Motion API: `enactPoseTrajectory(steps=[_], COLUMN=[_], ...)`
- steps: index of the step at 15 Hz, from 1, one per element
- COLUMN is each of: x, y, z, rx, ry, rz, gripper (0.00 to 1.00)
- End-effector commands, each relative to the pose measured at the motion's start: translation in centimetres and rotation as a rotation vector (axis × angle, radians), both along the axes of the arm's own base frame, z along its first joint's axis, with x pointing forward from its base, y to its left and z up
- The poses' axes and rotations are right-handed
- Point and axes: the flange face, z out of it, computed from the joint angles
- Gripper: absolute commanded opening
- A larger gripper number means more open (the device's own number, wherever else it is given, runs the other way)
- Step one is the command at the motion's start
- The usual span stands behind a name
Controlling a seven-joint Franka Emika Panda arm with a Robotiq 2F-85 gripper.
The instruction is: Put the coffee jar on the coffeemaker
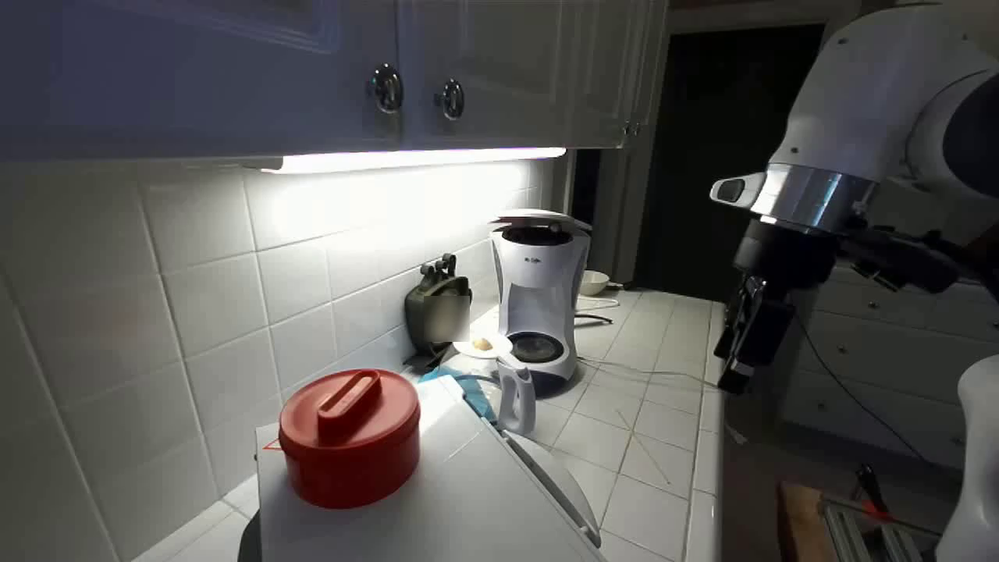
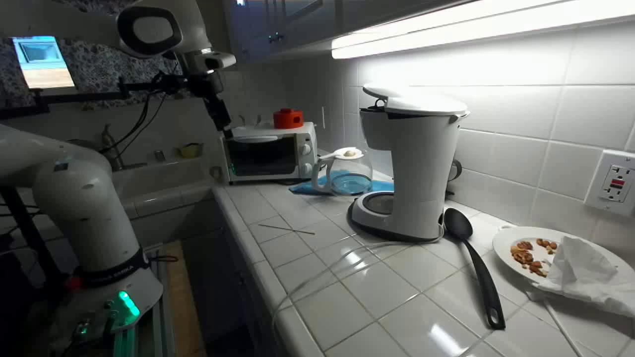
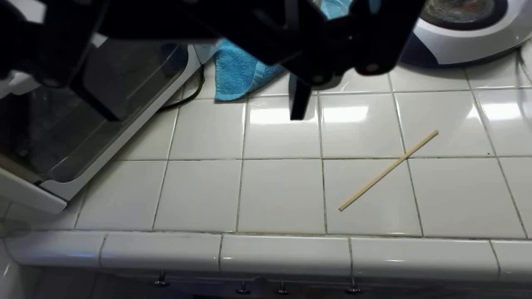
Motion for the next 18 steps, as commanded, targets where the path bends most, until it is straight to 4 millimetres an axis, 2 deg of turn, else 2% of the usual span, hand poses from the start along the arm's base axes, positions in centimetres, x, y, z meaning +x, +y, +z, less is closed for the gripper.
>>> enactPoseTrajectory(steps=[1, 4, 7, 10, 11, 18], x=[0.0, 0.0, 1.1, 2.1, 4.0, 7.7], y=[0.0, 0.0, -2.8, -4.1, -4.3, -5.4], z=[0.1, 0.1, -2.8, -5.2, -4.2, -7.0], rx=[0.000, 0.000, -0.036, -0.103, -0.114, -0.193], ry=[0.001, 0.001, -0.008, -0.143, -0.172, -0.317], rz=[0.000, 0.000, -0.145, -0.179, -0.190, -0.200], gripper=[1.00, 1.00, 1.00, 1.00, 1.00, 1.00])
